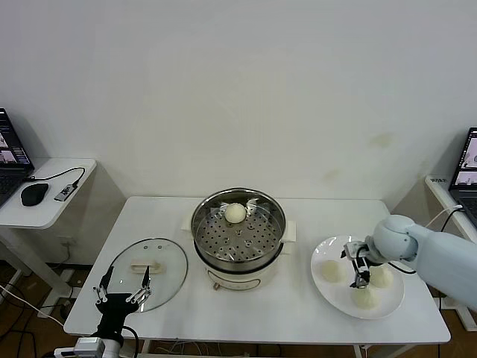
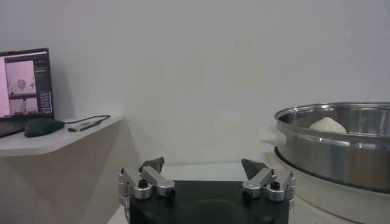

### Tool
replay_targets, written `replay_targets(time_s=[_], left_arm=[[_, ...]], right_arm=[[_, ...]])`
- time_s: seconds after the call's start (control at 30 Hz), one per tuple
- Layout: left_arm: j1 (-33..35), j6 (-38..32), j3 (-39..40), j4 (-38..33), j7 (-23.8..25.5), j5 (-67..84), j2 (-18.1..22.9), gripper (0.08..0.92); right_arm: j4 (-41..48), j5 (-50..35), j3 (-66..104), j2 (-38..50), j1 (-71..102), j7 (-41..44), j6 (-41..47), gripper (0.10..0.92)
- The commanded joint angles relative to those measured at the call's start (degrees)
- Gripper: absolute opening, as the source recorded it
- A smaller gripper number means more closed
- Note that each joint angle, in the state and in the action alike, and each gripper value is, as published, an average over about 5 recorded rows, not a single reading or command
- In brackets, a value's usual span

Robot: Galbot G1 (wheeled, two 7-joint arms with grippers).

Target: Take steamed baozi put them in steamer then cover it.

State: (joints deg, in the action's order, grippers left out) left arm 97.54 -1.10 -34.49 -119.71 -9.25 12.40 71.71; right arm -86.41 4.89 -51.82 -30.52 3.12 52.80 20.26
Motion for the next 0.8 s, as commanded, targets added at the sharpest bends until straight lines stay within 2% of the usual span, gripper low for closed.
replay_targets(time_s=[0.03,0.43,0.8], left_arm=[[-0.1,-0.1,0.0,0.1,0.0,0.0,0.0,0.823],[-0.2,-0.2,-0.2,0.6,-0.1,-0.3,0.1,0.823],[-0.3,-0.2,-0.3,0.5,-0.1,-0.3,0.1,0.823]], right_arm=[[3.3,1.0,2.8,-2.7,3.9,-0.3,-0.6,0.823],[5.6,1.2,3.2,-5.9,3.7,-1.0,-0.1,0.815],[5.8,1.1,3.6,-5.9,3.6,-0.7,0.7,0.64]])
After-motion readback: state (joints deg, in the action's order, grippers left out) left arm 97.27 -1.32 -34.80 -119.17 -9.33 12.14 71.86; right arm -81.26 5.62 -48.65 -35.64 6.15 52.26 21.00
